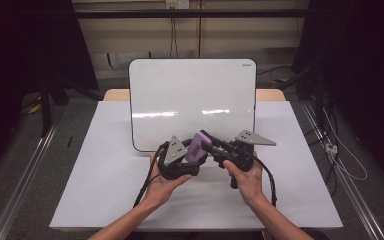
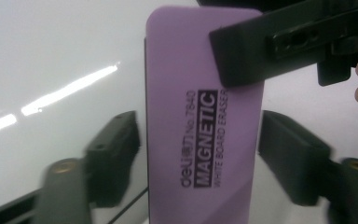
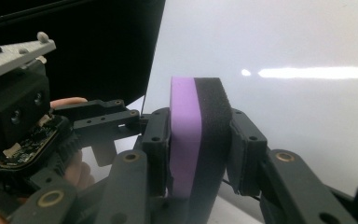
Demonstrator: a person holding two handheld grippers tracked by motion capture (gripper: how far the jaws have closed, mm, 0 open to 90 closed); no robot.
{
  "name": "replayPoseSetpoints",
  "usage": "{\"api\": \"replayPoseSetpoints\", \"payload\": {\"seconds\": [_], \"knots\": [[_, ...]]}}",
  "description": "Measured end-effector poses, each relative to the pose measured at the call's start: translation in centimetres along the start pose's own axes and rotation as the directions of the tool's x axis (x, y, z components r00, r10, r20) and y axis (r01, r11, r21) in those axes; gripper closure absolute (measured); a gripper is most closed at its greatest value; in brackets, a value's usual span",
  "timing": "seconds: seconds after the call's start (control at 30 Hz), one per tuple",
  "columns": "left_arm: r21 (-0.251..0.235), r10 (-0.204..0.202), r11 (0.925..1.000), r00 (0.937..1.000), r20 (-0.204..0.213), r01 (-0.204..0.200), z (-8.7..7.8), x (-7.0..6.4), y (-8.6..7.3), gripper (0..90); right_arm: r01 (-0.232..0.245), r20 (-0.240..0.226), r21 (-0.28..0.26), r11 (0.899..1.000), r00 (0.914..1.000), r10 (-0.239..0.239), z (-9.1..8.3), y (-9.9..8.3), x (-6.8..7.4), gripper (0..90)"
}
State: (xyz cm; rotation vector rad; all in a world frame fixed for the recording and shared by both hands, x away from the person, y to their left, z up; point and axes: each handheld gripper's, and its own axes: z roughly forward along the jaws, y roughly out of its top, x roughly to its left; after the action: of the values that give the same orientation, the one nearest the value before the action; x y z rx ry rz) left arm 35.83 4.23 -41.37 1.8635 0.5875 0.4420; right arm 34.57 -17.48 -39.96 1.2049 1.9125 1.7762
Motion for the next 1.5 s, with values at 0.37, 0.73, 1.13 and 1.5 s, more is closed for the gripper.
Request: {"api": "replayPoseSetpoints", "payload": {"seconds": [0.37, 0.73, 1.13, 1.5], "knots": [[0.039, -0.043, 0.9983, 0.9991, 0.0, 0.043, -0.5, 0.9, -0.2, 9.7, 0.012, 0.018, -0.013, 1.0, 0.9998, -0.011, -0.8, 0.3, -0.4, 64.5], [0.067, -0.085, 0.9938, 0.9949, -0.054, 0.088, -2.8, 3.3, -0.6, 6.7, 0.041, 0.066, -0.009, 0.999, 0.997, -0.04, -2.4, 0.7, -1.4, 64.7], [0.067, -0.116, 0.9902, 0.9877, -0.106, 0.123, -5.6, 5.4, -1.7, 5.3, 0.061, 0.119, -0.002, 0.998, 0.991, -0.06, -4.3, 2.1, -2.2, 64.9], [0.085, -0.104, 0.9893, 0.9812, -0.163, 0.119, -8.3, 6.7, -3.1, 5.5, 0.064, 0.183, 0.029, 0.998, 0.9807, -0.068, -5.2, 2.7, -3.1, 65.0]]}}
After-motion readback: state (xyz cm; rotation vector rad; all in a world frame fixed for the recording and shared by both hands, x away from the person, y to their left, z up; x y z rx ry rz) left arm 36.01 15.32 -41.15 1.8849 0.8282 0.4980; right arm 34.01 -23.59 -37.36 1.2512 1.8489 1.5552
